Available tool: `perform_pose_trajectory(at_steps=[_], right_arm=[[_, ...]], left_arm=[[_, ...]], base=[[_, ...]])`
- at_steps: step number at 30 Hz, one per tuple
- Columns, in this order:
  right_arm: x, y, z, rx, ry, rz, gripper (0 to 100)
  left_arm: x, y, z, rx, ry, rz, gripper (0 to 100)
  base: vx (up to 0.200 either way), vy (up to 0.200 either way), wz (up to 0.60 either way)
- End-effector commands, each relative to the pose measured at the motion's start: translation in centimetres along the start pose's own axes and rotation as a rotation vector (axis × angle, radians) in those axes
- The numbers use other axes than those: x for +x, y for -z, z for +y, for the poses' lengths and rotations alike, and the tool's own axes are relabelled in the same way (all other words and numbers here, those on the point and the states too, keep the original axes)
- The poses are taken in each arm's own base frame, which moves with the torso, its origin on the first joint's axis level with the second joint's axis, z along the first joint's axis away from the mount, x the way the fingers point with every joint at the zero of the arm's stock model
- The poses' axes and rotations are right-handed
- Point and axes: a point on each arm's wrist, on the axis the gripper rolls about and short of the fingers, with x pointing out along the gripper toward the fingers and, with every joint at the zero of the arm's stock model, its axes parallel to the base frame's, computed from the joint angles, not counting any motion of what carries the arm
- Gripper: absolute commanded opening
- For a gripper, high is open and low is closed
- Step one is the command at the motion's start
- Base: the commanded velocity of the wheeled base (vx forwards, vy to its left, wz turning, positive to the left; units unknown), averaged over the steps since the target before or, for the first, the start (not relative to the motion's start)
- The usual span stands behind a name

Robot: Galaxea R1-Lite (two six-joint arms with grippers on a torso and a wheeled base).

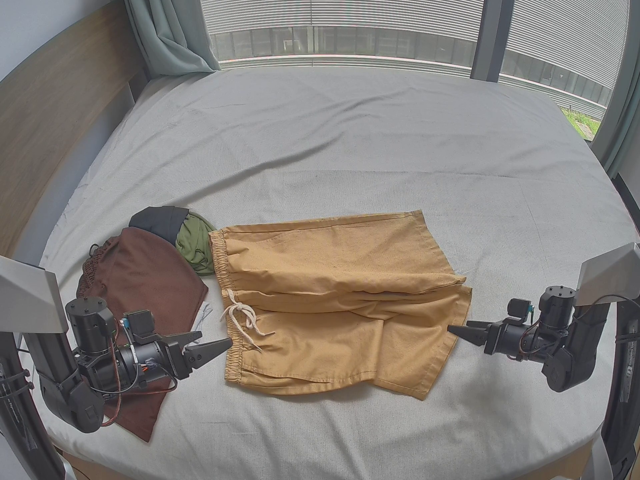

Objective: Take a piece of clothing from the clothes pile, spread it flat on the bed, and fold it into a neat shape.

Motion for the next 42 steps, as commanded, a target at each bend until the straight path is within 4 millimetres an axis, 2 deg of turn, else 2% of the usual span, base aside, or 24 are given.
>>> perform_pose_trajectory(at_steps=[1,12,25,42], right_arm=[[-0.2,1.1,1.8,0.005,-0.039,0.057,100],[-0.4,3.1,3.2,0.006,-0.062,0.145,100],[1.1,6.5,3.5,0.007,-0.093,0.262,100],[2.1,7.0,4.8,-0.02,-0.145,0.289,100]], left_arm=[[0.0,0.0,0.0,-0.001,-0.001,-0.001,100],[0.0,0.0,0.1,-0.001,-0.002,-0.001,100],[0.0,0.0,0.1,-0.001,-0.002,-0.001,100],[-0.1,-0.1,0.1,-0.001,-0.004,-0.004,100]], base=[[0.0,0.0,0.0],[0.0,0.0,0.0],[0.0,0.0,0.0],[0.0,0.0,0.0]])
